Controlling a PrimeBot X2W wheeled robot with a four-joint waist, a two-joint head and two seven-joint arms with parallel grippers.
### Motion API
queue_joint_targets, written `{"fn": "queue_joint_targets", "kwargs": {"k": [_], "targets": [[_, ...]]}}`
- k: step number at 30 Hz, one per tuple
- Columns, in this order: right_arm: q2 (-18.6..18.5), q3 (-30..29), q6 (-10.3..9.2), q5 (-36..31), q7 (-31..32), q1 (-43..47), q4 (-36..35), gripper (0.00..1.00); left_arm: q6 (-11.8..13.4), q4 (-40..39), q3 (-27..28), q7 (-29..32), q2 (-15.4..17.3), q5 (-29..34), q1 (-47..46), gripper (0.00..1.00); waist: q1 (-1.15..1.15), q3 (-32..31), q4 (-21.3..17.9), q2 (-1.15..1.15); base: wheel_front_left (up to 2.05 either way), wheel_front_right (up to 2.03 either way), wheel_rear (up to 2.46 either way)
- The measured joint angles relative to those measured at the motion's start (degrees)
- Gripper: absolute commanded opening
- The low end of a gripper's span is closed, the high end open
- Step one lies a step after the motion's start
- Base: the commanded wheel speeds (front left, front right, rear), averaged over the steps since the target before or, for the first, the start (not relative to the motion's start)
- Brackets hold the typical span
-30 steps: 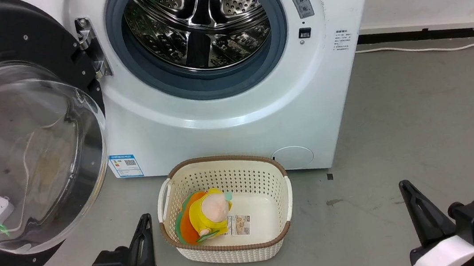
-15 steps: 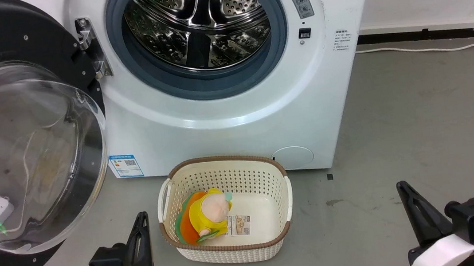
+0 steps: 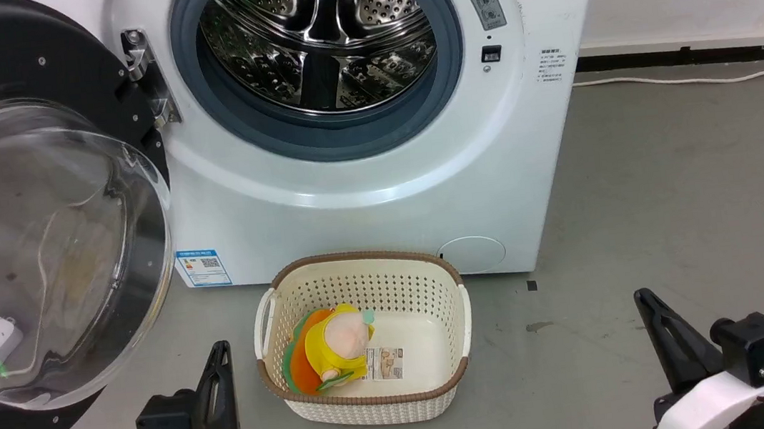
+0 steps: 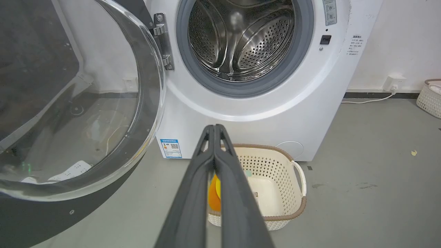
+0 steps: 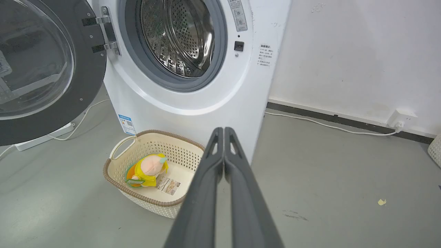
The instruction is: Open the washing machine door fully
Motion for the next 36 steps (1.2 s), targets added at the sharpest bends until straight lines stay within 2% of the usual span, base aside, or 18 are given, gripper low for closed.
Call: {"fn": "queue_joint_targets", "kwargs": {"k": [36], "targets": [[0.00,0.63,0.00,-0.04,1.94,-0.13,-0.78,0.00,-0.09,-1.08,1.19,1.94,-0.20,1.10,-0.04,0.00,0.00,-0.04,0.00,0.00,0.00,0.00,0.00]]}}
